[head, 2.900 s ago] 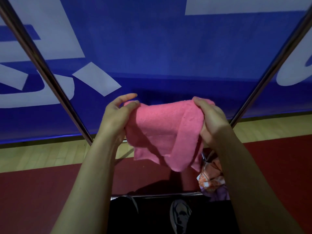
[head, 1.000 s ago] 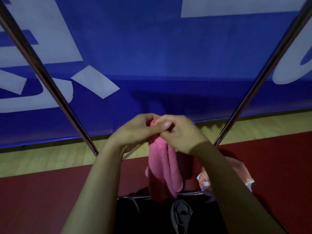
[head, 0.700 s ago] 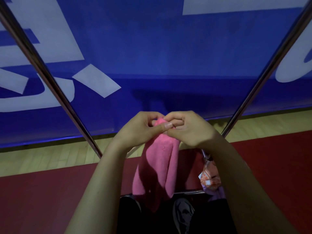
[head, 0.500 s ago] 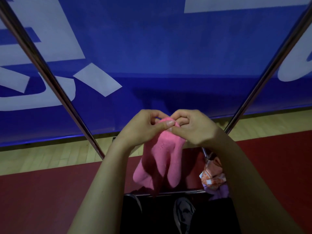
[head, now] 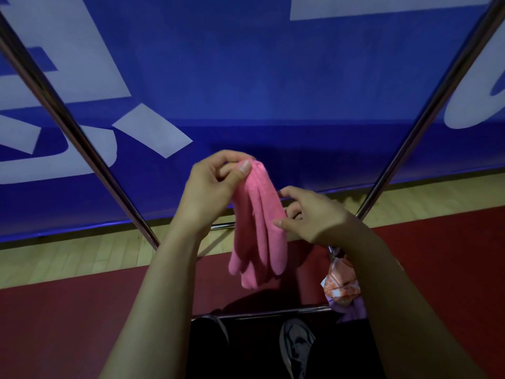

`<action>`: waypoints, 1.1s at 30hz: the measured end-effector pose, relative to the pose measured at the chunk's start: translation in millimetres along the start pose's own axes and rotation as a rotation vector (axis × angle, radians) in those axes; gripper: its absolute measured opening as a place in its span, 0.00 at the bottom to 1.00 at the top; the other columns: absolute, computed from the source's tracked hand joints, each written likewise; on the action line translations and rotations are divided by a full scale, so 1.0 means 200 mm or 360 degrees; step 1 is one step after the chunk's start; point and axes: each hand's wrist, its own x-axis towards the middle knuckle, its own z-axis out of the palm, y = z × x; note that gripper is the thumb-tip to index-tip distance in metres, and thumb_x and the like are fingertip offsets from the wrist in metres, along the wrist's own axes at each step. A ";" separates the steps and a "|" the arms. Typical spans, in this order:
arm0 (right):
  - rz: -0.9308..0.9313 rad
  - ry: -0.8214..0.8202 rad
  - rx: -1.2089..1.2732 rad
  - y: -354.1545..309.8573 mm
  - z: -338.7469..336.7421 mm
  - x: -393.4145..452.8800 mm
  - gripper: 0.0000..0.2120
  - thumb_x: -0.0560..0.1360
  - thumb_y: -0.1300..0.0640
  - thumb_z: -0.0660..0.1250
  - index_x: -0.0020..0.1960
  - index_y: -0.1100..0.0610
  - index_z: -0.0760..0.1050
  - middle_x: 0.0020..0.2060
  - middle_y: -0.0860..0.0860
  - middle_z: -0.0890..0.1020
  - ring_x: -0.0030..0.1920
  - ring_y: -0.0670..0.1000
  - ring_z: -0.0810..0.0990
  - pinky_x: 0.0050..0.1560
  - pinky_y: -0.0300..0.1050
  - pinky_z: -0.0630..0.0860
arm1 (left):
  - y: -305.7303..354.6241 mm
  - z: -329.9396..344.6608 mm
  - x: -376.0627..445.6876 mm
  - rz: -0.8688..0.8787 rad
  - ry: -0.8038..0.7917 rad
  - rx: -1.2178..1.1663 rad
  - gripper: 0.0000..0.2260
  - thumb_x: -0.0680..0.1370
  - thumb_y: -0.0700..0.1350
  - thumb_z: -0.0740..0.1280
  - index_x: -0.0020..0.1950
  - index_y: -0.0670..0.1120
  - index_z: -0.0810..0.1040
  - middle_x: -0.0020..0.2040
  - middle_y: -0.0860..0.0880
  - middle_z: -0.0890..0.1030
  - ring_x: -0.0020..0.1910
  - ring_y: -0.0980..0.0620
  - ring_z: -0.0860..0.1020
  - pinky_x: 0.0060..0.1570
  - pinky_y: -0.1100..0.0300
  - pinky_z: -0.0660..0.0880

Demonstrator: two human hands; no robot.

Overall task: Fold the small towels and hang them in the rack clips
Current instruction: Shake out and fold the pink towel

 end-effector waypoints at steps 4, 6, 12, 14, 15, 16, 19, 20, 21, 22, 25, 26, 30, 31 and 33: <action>0.0018 -0.0115 -0.0021 -0.02 0.02 0.01 0.28 0.76 0.45 0.73 0.72 0.51 0.69 0.40 0.43 0.86 0.44 0.45 0.84 0.54 0.54 0.82 | 0.01 0.00 0.00 0.0022 0.0005 -0.0199 0.05 0.83 0.42 0.68 0.56 0.45 0.83 0.46 0.47 0.87 0.45 0.53 0.83 0.52 0.55 0.78; -0.0030 -0.0132 -0.0085 -0.05 0.02 0.00 0.23 0.76 0.47 0.73 0.69 0.47 0.72 0.40 0.46 0.87 0.42 0.45 0.84 0.50 0.51 0.82 | 0.02 -0.01 0.01 0.0065 0.0009 -0.0250 0.05 0.83 0.41 0.67 0.56 0.46 0.83 0.45 0.51 0.87 0.43 0.56 0.82 0.50 0.59 0.76; -0.0077 -0.0146 -0.0047 -0.08 0.08 0.02 0.17 0.74 0.48 0.75 0.59 0.41 0.71 0.29 0.42 0.78 0.28 0.38 0.74 0.34 0.37 0.69 | 0.04 -0.05 0.00 0.0104 0.0047 -0.0304 0.07 0.84 0.41 0.65 0.60 0.46 0.81 0.39 0.54 0.84 0.37 0.57 0.78 0.40 0.63 0.75; -0.0103 -0.0192 -0.0016 -0.07 0.09 0.02 0.26 0.75 0.46 0.74 0.68 0.38 0.66 0.32 0.45 0.78 0.29 0.39 0.74 0.33 0.34 0.68 | 0.04 -0.06 -0.01 0.0091 0.0101 -0.0320 0.07 0.85 0.42 0.65 0.59 0.50 0.82 0.38 0.49 0.81 0.35 0.50 0.75 0.36 0.59 0.72; -0.0123 -0.0223 -0.0051 -0.08 0.09 0.02 0.26 0.76 0.46 0.73 0.69 0.37 0.65 0.31 0.46 0.75 0.28 0.39 0.73 0.31 0.33 0.67 | 0.04 -0.07 0.00 0.0086 0.0123 -0.0316 0.08 0.85 0.43 0.65 0.58 0.52 0.83 0.38 0.45 0.79 0.34 0.44 0.71 0.35 0.55 0.68; -0.0138 -0.0239 -0.0103 -0.08 0.09 0.02 0.24 0.76 0.47 0.73 0.68 0.39 0.66 0.30 0.46 0.72 0.27 0.40 0.71 0.30 0.33 0.66 | 0.03 -0.08 0.00 0.0078 0.0148 -0.0301 0.08 0.85 0.44 0.65 0.57 0.53 0.83 0.38 0.42 0.77 0.36 0.42 0.67 0.34 0.53 0.65; -0.0169 -0.0262 -0.0175 -0.09 0.10 0.02 0.16 0.77 0.47 0.71 0.62 0.46 0.72 0.37 0.44 0.79 0.35 0.38 0.76 0.42 0.38 0.74 | 0.03 -0.09 0.00 0.0060 0.0300 -0.0255 0.07 0.85 0.43 0.66 0.55 0.53 0.83 0.36 0.50 0.78 0.34 0.43 0.67 0.33 0.54 0.66; -0.0179 -0.0266 -0.0165 -0.09 0.10 0.03 0.13 0.77 0.48 0.71 0.60 0.48 0.74 0.43 0.44 0.82 0.41 0.40 0.80 0.47 0.39 0.76 | 0.03 -0.10 0.00 0.0050 0.0352 -0.0256 0.07 0.85 0.43 0.66 0.55 0.52 0.83 0.35 0.53 0.79 0.32 0.46 0.70 0.32 0.56 0.69; -0.0176 -0.0277 -0.0166 -0.08 0.11 0.03 0.10 0.78 0.50 0.70 0.58 0.48 0.75 0.48 0.44 0.84 0.45 0.42 0.82 0.48 0.37 0.76 | 0.03 -0.11 0.01 0.0035 0.0394 -0.0261 0.06 0.85 0.42 0.66 0.55 0.51 0.82 0.35 0.54 0.80 0.31 0.52 0.72 0.32 0.59 0.71; -0.0175 -0.0289 -0.0182 -0.08 0.11 0.03 0.08 0.78 0.51 0.69 0.56 0.48 0.76 0.51 0.44 0.84 0.47 0.42 0.82 0.49 0.37 0.76 | 0.02 -0.11 0.01 0.0025 0.0422 -0.0273 0.06 0.85 0.42 0.66 0.55 0.51 0.82 0.34 0.55 0.80 0.30 0.55 0.73 0.33 0.60 0.72; -0.0135 -0.0321 -0.0270 -0.08 0.13 0.05 0.12 0.77 0.48 0.68 0.59 0.49 0.78 0.54 0.46 0.85 0.53 0.48 0.83 0.57 0.46 0.78 | 0.02 -0.12 0.01 0.0030 0.0441 -0.0313 0.07 0.85 0.41 0.66 0.54 0.51 0.82 0.35 0.54 0.81 0.33 0.56 0.75 0.37 0.60 0.74; -0.0124 -0.0336 -0.0294 -0.07 0.14 0.06 0.13 0.77 0.47 0.68 0.60 0.50 0.77 0.55 0.48 0.85 0.55 0.50 0.83 0.59 0.49 0.78 | 0.02 -0.11 0.01 0.0035 0.0430 -0.0308 0.07 0.85 0.41 0.66 0.53 0.51 0.82 0.36 0.55 0.82 0.34 0.57 0.76 0.39 0.60 0.75; 0.0025 -0.0577 -0.0377 -0.10 0.17 0.04 0.35 0.78 0.43 0.69 0.77 0.55 0.60 0.69 0.54 0.77 0.63 0.54 0.79 0.62 0.47 0.75 | 0.03 -0.08 0.01 0.0043 0.0384 -0.0262 0.06 0.84 0.42 0.67 0.54 0.51 0.83 0.38 0.52 0.83 0.35 0.55 0.76 0.39 0.57 0.73; 0.0069 -0.0659 -0.0425 -0.11 0.17 0.04 0.37 0.78 0.41 0.68 0.79 0.56 0.57 0.69 0.56 0.77 0.59 0.53 0.80 0.58 0.46 0.76 | 0.03 -0.08 0.00 0.0047 0.0363 -0.0242 0.05 0.84 0.43 0.68 0.55 0.51 0.83 0.39 0.48 0.83 0.35 0.51 0.75 0.38 0.56 0.72; 0.0108 -0.0767 -0.0511 -0.13 0.18 0.03 0.32 0.80 0.41 0.67 0.77 0.56 0.64 0.68 0.55 0.79 0.56 0.53 0.81 0.53 0.42 0.74 | 0.03 -0.07 -0.01 0.0062 0.0306 -0.0205 0.05 0.84 0.45 0.68 0.58 0.51 0.83 0.41 0.40 0.81 0.38 0.45 0.73 0.41 0.51 0.71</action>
